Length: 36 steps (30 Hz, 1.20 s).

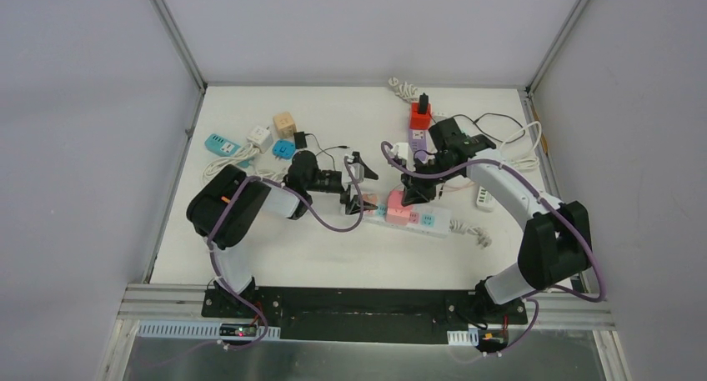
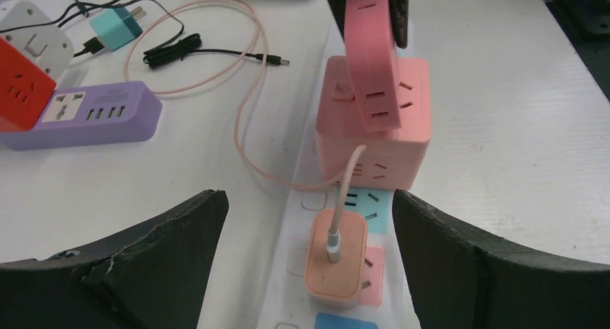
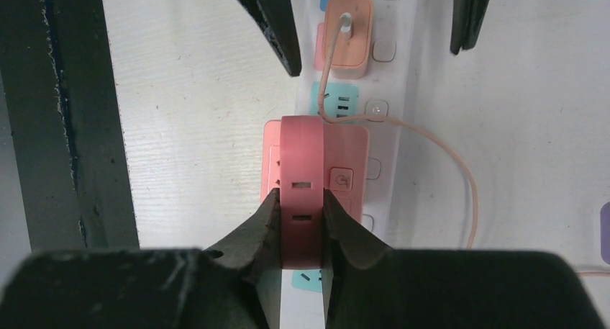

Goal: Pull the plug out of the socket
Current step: Remove the plug from the socket.

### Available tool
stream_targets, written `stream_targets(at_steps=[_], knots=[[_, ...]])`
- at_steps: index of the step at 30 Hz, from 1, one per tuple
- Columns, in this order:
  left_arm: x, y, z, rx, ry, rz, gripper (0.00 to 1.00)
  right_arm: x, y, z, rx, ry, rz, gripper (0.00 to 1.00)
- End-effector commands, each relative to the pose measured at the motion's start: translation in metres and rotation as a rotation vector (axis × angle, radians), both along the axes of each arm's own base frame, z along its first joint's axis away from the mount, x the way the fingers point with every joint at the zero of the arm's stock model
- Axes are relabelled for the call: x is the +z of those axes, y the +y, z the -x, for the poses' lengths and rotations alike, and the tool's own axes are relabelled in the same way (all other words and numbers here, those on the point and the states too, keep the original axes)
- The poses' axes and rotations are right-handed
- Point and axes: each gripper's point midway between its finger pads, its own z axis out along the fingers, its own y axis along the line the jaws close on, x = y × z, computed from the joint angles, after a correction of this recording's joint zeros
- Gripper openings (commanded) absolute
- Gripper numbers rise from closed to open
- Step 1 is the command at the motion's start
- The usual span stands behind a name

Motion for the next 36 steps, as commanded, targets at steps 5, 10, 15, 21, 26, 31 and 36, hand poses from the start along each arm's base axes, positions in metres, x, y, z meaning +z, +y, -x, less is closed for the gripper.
stream_targets(at_steps=[5, 10, 15, 21, 26, 31, 36], knots=[[0.025, -0.027, 0.014, -0.065, -0.105, 0.120, 0.90, -0.001, -0.007, 0.003, 0.043, -0.065, 0.026, 0.00], [0.018, -0.034, 0.018, -0.083, -0.062, 0.112, 0.92, -0.002, -0.007, 0.004, 0.043, -0.056, 0.026, 0.00], [0.014, -0.038, 0.025, -0.114, -0.026, 0.104, 0.92, -0.002, -0.006, 0.003, 0.039, -0.053, 0.026, 0.00], [0.009, -0.047, 0.028, -0.134, 0.011, 0.101, 0.93, -0.003, -0.006, 0.002, 0.035, -0.051, 0.025, 0.00], [0.014, -0.045, 0.036, -0.167, 0.026, 0.102, 0.94, -0.003, -0.006, 0.001, 0.032, -0.055, 0.026, 0.00], [0.008, -0.051, 0.032, -0.158, 0.041, 0.101, 0.93, -0.003, -0.005, 0.001, 0.032, -0.054, 0.024, 0.00], [0.002, -0.059, 0.035, -0.172, 0.044, 0.096, 0.93, -0.003, -0.004, 0.001, 0.026, -0.049, 0.023, 0.00]])
